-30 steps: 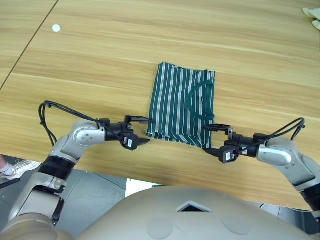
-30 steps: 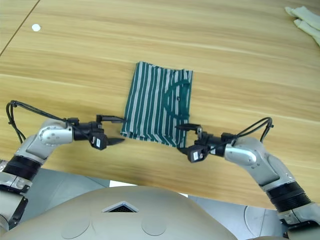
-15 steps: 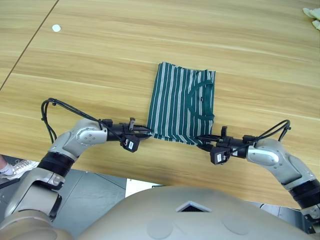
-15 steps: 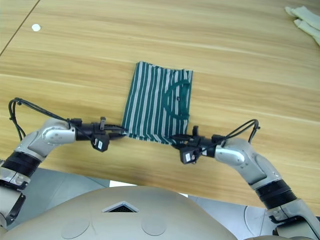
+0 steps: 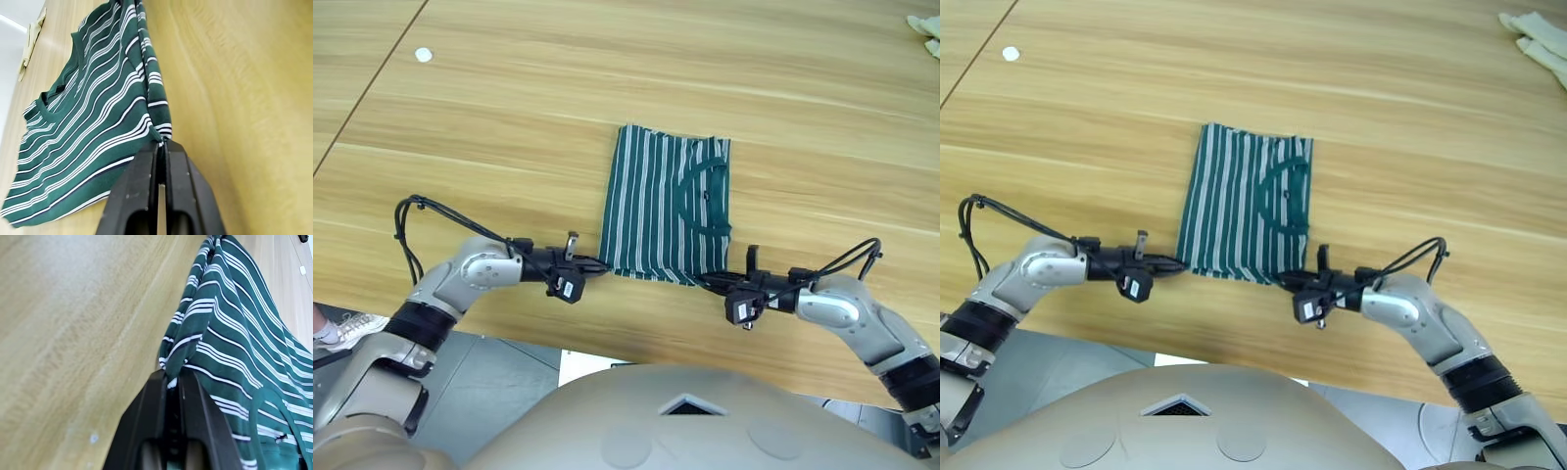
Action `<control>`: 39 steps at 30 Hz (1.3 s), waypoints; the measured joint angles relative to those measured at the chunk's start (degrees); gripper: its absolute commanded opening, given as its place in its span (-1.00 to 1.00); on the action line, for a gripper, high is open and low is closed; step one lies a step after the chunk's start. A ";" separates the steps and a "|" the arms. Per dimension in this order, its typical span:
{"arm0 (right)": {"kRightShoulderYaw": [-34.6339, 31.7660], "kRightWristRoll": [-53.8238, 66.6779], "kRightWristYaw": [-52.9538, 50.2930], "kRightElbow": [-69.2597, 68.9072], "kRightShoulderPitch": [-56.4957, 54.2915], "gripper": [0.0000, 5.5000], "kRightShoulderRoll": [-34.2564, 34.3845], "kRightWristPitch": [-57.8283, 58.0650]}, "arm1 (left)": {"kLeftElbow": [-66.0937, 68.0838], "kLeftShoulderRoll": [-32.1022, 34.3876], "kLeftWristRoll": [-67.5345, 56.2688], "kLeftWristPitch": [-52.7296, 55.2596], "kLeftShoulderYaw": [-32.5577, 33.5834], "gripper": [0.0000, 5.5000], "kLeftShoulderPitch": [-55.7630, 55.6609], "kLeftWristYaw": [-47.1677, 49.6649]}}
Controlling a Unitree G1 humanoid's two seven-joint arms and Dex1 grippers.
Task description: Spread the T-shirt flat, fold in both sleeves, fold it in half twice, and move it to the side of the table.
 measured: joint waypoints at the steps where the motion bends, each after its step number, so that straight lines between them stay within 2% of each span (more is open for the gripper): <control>1: -0.40 0.27 0.17 -0.54 0.65 -0.97 -0.43 -0.02 | -1.11 0.46 -1.42 0.42 -0.16 -0.99 0.86 -0.73; 5: -2.38 4.62 2.73 -5.03 6.38 -0.97 -4.83 -1.56 | -7.86 3.59 -7.75 3.06 -0.89 -0.99 6.02 -5.34; 10: -5.80 11.02 4.95 -11.84 17.22 -0.97 -10.98 -6.66 | -15.87 10.79 -13.80 5.14 -0.55 -0.99 16.36 -8.66; 15: -7.91 11.11 4.77 -14.61 24.02 -0.97 -11.52 -9.01 | -19.82 13.96 -16.01 6.06 0.91 -0.99 24.29 -8.64; 20: -11.63 12.38 4.71 -17.22 22.13 -0.97 -11.18 -8.40 | -23.52 13.79 -23.32 8.49 4.46 -0.99 26.41 -7.68; 26: -16.15 14.89 3.65 -18.27 14.47 -0.97 -8.64 -2.97 | -27.02 10.87 -37.43 12.72 12.15 -0.99 24.89 -6.75; 29: -16.08 14.39 3.52 -17.08 9.61 -0.97 -6.34 -0.06 | -26.43 8.14 -38.64 15.57 14.25 -0.99 22.36 -5.88; 35: -12.42 5.97 1.06 -8.72 -4.96 -0.97 1.03 6.46 | -18.53 -0.97 -33.81 21.74 15.72 -0.99 11.57 -1.36; 39: -8.92 -1.74 -1.28 -1.85 -11.62 -0.97 4.93 7.98 | -7.73 -7.98 -24.02 23.70 14.03 -0.99 2.99 2.32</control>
